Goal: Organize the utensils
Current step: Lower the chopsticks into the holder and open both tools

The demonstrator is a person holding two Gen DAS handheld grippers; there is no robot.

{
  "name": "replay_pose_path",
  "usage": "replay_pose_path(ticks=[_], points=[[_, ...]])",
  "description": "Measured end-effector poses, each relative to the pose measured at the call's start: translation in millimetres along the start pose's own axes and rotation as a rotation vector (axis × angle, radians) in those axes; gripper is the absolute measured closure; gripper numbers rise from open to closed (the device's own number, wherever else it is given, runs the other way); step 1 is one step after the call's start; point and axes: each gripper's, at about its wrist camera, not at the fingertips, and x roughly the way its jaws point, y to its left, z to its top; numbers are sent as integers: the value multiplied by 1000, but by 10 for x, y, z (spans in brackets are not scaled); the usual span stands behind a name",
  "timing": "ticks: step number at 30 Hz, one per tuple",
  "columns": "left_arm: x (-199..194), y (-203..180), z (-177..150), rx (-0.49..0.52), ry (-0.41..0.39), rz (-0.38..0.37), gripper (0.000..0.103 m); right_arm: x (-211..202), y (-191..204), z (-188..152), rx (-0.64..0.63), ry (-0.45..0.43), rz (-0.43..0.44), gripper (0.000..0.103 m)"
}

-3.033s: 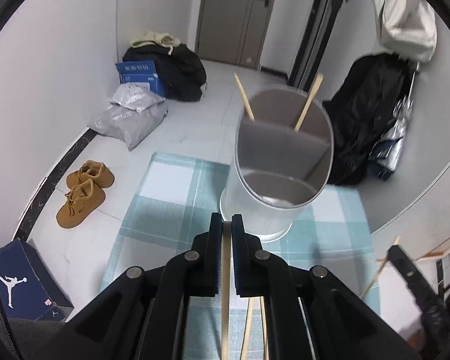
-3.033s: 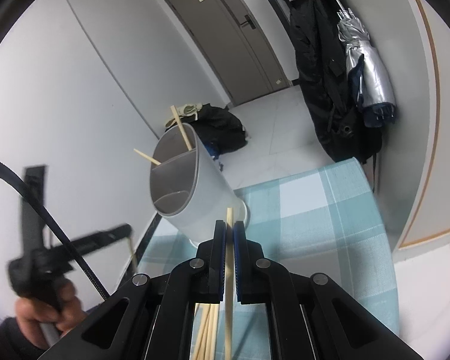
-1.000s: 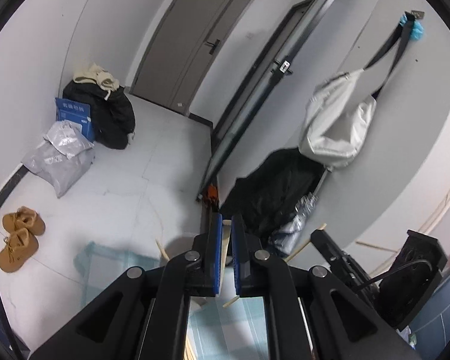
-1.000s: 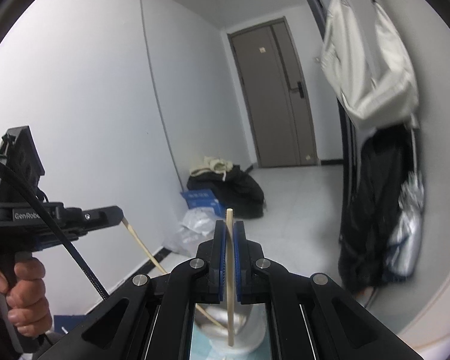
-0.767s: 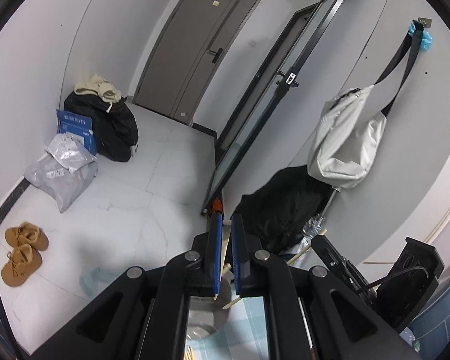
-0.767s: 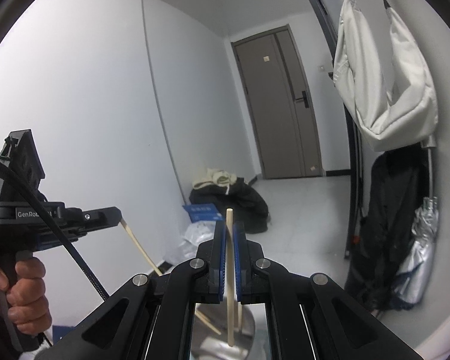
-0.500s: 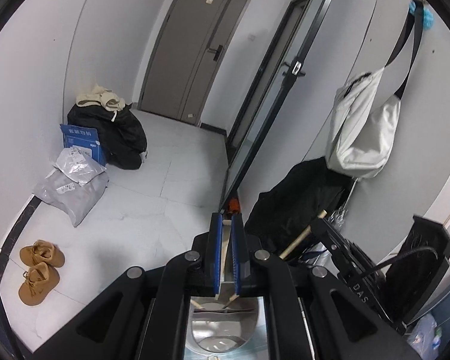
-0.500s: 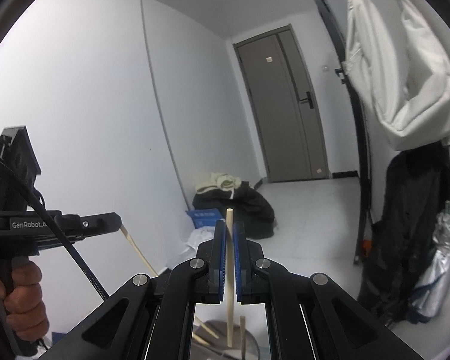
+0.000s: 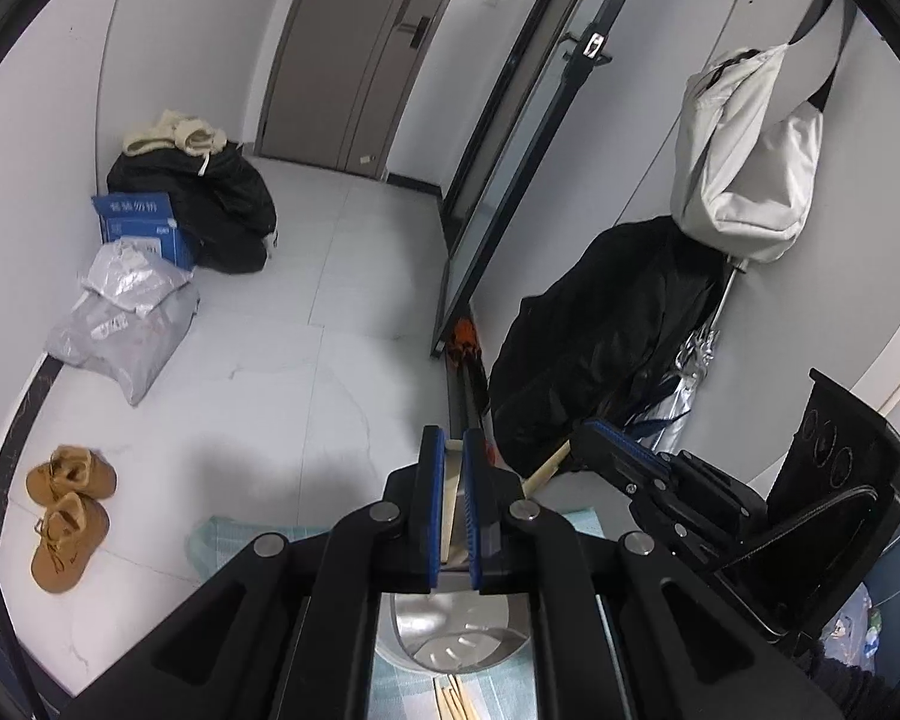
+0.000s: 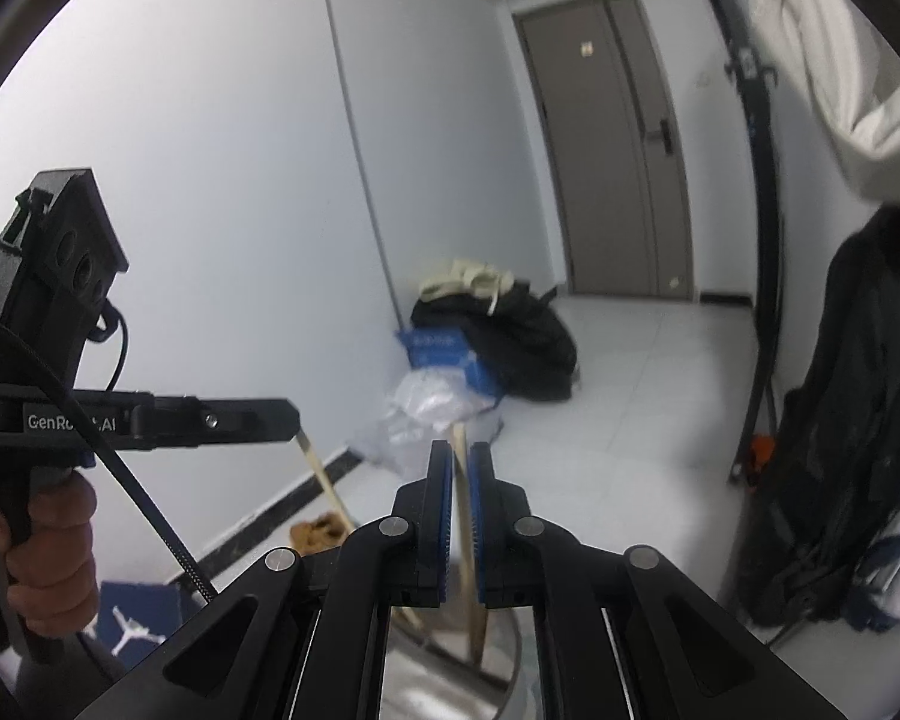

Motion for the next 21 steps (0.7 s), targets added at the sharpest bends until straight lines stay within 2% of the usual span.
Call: replay_pose_path(ticks=[2,4,5,7,8,9,10,12,15,17,18,19,21], points=[[11,51,-14,-21,19,-2,99,18,-15,-50,18,32,15,96],[-3,105,-21,-49,34,7,91,4,-26,-90,37,59,25,93],[-19,112,-27,-58,32,9,89,-27,-25,-111,42,66,21,90],[-109,115,-51,-66,13,31,77,-131,-24,-138,56,55,20,84],[-125,98,-67,-64,5,47,72,-189,-29,-151,64,46,17,77],[-166,92,-87,-66,-7,67,61,-232,-36,-160,73,39,14,71],[-237,79,-120,-73,-25,86,51,-310,-37,-174,84,28,10,68],[-303,64,-170,-83,-43,111,45,-457,-29,-196,104,10,-1,63],[-444,-11,-258,-74,-78,170,43,-660,9,-217,117,-4,-18,57],[-594,-57,-318,-79,-137,187,33,-776,49,-224,125,-11,-31,56],[-671,-78,-347,-86,-166,198,21,-810,67,-223,129,-15,-36,55],[-767,-125,-384,-88,-198,223,15,-901,100,-240,133,-23,-41,54],[-879,-165,-416,-75,-231,231,14,-1029,146,-276,133,-37,-58,44]])
